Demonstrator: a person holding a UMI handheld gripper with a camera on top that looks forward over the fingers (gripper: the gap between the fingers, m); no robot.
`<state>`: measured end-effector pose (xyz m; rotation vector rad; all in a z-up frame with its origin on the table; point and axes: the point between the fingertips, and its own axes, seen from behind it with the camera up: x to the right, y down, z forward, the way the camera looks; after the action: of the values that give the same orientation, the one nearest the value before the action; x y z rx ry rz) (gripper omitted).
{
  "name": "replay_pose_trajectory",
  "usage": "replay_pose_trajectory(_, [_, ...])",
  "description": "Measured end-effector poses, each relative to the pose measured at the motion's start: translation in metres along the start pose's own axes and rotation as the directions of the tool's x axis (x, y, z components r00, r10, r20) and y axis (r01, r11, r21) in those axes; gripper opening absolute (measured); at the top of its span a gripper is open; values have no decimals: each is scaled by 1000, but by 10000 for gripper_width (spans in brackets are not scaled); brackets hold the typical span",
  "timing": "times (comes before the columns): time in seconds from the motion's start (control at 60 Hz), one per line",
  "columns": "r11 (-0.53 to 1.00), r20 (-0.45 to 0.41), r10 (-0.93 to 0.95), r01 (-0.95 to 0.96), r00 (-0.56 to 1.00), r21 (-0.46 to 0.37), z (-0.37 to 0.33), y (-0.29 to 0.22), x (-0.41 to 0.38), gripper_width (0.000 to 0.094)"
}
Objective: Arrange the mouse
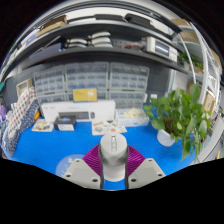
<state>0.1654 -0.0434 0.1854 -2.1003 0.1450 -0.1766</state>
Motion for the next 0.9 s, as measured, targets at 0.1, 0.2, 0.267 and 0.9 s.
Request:
replay_pose_trajectory(0.1, [999,55,-1,-2,999,46,-15,-30,-49,293])
replay_pose_trajectory(0.2, [999,111,-32,28,993,42,-12,-25,-101,293])
replay_pose_trajectory(0.267, [999,129,-43,42,991,3,3,-1,-125,293])
replay_pose_trajectory(0.9, [970,127,-28,57,991,-234,80,166,-148,373])
